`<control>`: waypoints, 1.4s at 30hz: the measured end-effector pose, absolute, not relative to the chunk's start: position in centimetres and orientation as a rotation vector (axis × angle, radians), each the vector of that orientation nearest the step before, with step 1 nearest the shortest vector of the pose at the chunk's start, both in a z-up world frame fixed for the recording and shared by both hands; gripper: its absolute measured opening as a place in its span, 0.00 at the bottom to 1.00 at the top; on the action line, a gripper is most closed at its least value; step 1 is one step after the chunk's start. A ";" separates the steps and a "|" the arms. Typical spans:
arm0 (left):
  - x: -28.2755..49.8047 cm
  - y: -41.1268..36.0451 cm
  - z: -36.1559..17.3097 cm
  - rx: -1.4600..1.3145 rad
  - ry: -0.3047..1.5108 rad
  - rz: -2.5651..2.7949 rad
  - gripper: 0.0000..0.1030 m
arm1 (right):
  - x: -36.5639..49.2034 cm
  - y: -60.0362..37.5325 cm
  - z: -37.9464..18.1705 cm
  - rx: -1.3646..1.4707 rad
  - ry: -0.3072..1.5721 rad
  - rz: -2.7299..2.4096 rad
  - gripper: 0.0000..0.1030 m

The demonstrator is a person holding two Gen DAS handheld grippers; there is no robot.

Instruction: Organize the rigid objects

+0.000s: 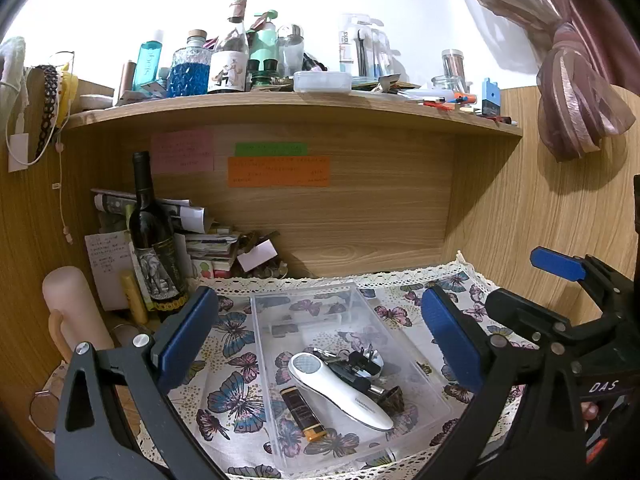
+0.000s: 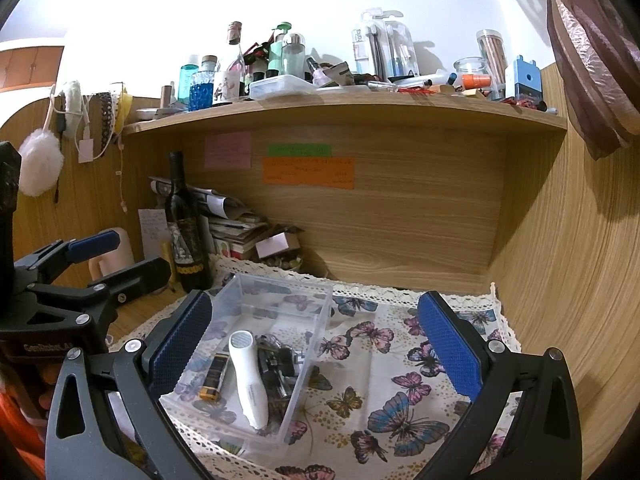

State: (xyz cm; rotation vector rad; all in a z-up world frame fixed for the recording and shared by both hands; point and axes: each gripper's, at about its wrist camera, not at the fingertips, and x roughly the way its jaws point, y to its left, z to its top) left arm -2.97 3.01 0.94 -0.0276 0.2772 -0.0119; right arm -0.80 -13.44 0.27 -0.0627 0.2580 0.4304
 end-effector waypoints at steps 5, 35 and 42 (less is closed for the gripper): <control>-2.9 3.0 0.9 -0.031 0.281 -0.012 1.00 | -0.7 -13.4 0.2 -0.059 0.262 0.429 1.00; -2.6 3.0 0.6 -0.053 0.303 -0.040 1.00 | -0.5 -13.3 0.1 -0.057 0.268 0.420 1.00; -2.3 3.5 0.6 -0.071 0.315 -0.047 1.00 | -0.3 -12.8 0.0 -0.062 0.274 0.416 1.00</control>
